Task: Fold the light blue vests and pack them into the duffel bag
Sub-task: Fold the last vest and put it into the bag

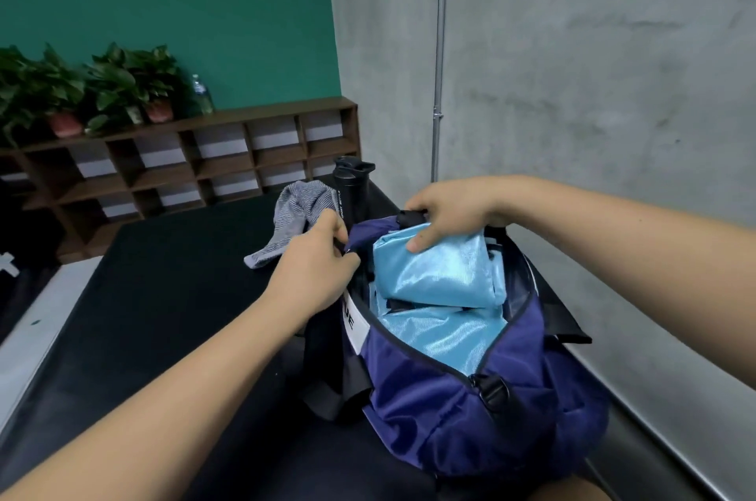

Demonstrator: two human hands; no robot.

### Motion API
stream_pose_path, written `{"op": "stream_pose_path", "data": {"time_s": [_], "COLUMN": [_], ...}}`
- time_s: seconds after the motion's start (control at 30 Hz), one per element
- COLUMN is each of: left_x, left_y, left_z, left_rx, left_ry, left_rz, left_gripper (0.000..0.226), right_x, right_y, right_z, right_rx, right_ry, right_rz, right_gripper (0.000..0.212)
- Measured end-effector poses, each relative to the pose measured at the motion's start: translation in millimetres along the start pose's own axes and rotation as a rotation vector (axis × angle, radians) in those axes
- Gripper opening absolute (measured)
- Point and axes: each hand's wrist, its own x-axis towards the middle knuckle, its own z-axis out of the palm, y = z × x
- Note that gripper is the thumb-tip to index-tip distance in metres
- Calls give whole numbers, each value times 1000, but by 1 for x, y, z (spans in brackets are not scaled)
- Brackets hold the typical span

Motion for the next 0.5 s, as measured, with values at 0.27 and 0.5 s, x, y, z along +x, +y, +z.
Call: {"op": "stream_pose_path", "data": {"time_s": [0.27, 0.5], "left_x": [1, 16], "left_y": [-2, 5], "left_z": [2, 5], "left_rx": [72, 103], "left_ry": [-17, -11], "left_rz": [89, 196], "left_gripper": [22, 27], "right_x": [42, 17], "right_y": [-1, -2], "right_z": [34, 85], "right_rx": [-216, -638], "right_ry": [-207, 315], "right_rz": [52, -37], "right_gripper": [73, 49]}}
